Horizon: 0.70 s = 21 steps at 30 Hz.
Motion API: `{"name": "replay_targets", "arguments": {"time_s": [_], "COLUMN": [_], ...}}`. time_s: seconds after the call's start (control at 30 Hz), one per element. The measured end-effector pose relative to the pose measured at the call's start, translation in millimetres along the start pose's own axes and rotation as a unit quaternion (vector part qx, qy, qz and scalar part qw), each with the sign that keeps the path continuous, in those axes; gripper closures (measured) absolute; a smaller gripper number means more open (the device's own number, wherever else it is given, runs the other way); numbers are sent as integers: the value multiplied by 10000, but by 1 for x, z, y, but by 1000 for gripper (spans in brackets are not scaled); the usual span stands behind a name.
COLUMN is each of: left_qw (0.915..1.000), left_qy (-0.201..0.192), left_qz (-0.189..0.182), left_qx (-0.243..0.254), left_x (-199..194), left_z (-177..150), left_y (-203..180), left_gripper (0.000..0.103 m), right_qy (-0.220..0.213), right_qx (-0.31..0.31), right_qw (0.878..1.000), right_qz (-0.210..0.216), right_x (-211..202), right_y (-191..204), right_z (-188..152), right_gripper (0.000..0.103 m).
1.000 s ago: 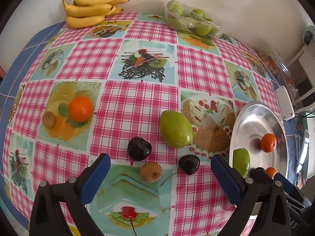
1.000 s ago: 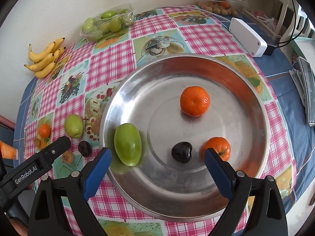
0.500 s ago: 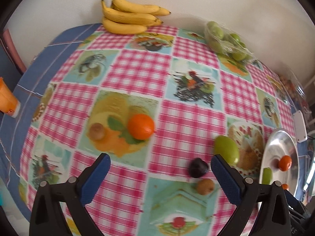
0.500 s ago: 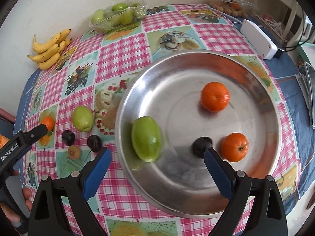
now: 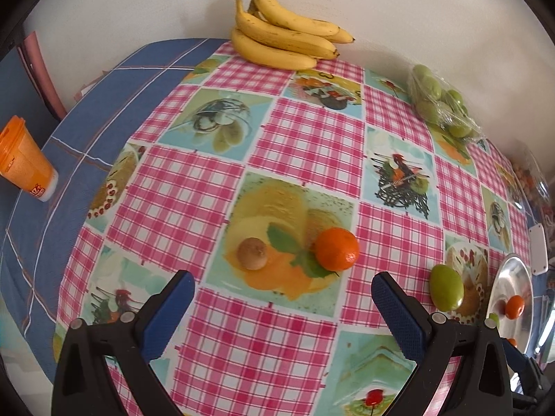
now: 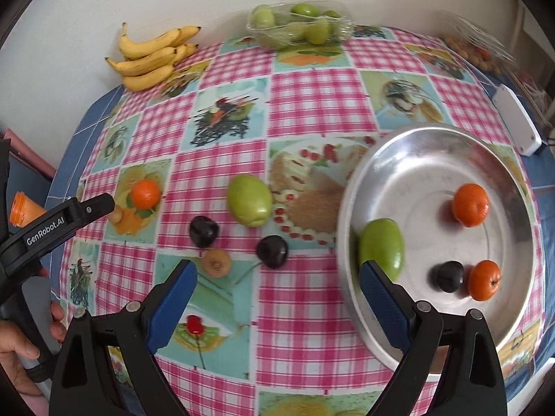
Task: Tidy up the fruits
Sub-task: 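Move the left gripper toward a brown kiwi while the right gripper approaches a dark plum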
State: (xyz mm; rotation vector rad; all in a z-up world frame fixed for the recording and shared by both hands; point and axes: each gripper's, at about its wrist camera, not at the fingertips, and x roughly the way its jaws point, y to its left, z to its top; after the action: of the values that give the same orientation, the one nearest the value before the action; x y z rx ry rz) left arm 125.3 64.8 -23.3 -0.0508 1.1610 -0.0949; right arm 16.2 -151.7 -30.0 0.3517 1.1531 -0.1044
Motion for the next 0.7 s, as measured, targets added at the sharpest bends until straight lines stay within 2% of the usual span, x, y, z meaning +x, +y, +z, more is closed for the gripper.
{"name": "replay_targets", "arguments": {"time_s": [0.07,0.43,0.7], "left_qw": [9999,9968,9966], "left_qy": [37,298,446], "left_qz": [-46,-234,-375], "left_qx": [-109,-702,-585], "left_x": [0,17,32], "left_z": [2,10,16], "left_y": [9,49,41], "left_gripper": [0,1,14], "right_qy": [-9,285,400], "right_qx": [-57,38,192], "right_qw": [10000,9996,9989], "right_qz": [29,-38,-117], "right_x": [2,22,32], "right_y": [7,10,3], "right_z": [1,7,13], "right_gripper": [12,51,63]}}
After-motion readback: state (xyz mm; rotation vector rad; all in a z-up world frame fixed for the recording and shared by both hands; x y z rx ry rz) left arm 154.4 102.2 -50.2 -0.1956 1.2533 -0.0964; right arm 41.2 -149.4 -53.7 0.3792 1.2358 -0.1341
